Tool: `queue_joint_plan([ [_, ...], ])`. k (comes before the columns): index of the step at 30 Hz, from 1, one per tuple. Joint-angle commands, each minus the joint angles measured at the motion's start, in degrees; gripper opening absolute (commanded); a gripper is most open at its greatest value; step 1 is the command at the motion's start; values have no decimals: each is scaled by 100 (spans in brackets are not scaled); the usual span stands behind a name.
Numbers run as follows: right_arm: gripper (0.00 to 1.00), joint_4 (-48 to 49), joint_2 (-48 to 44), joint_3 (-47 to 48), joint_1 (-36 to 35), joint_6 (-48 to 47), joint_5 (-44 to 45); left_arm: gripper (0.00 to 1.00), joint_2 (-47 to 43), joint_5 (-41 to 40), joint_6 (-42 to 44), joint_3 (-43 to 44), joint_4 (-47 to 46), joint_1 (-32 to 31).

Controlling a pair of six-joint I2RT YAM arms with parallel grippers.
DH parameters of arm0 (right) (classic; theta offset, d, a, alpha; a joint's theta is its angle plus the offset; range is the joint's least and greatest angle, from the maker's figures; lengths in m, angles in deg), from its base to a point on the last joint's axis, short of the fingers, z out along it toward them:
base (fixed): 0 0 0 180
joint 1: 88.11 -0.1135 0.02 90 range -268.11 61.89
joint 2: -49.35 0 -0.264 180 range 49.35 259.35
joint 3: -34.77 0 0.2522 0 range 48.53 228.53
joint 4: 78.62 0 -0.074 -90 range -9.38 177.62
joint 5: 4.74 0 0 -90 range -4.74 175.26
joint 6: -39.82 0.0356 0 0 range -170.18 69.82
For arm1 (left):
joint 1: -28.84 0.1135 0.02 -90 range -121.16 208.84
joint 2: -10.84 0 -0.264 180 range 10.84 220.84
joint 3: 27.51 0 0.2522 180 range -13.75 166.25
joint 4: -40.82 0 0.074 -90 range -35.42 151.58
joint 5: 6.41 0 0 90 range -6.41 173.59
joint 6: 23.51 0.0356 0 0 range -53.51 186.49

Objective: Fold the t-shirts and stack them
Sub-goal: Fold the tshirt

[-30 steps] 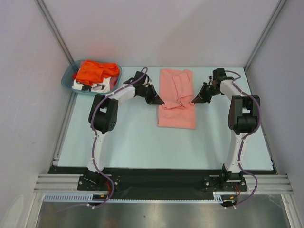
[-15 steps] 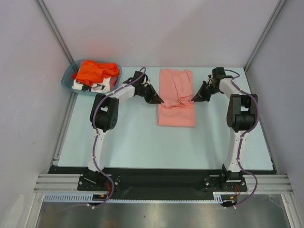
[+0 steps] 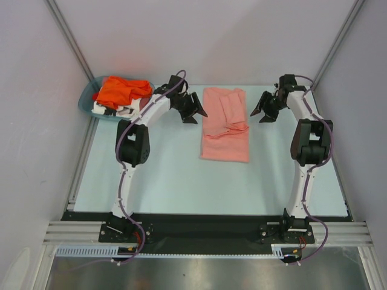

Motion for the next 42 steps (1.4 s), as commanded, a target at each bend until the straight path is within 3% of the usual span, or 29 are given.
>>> queue_joint_plan([
  [1,61,-504,-310,540,-13,-466,657,72,-998,-689,648,-450,519,52],
  [6,59,-128,-1171,-565,-188,-282,438,71,-2035,-935,1043,-1600,561,-18],
  [9,57,215,-1708,-1461,-722,-202,438,69,-2423,-953,1254,-2111,527,-89],
  [15,64,672,-1981,-2131,-1901,-9,2077,67,-3372,-988,1097,-3814,79,-492],
  [21,63,831,-1543,-2035,-2676,79,3354,67,-4190,-1032,868,-4967,-422,-949],
  [27,54,893,-1112,-1789,-2791,-122,3637,67,-4831,-1076,824,-5671,-590,-1003],
  [35,48,1025,-681,-1341,-2817,-431,4041,66,-5210,-1155,912,-5910,-493,-1012],
  [42,51,928,135,-8,-2799,-702,4287,66,-5263,-1076,982,-5954,-441,-1003],
])
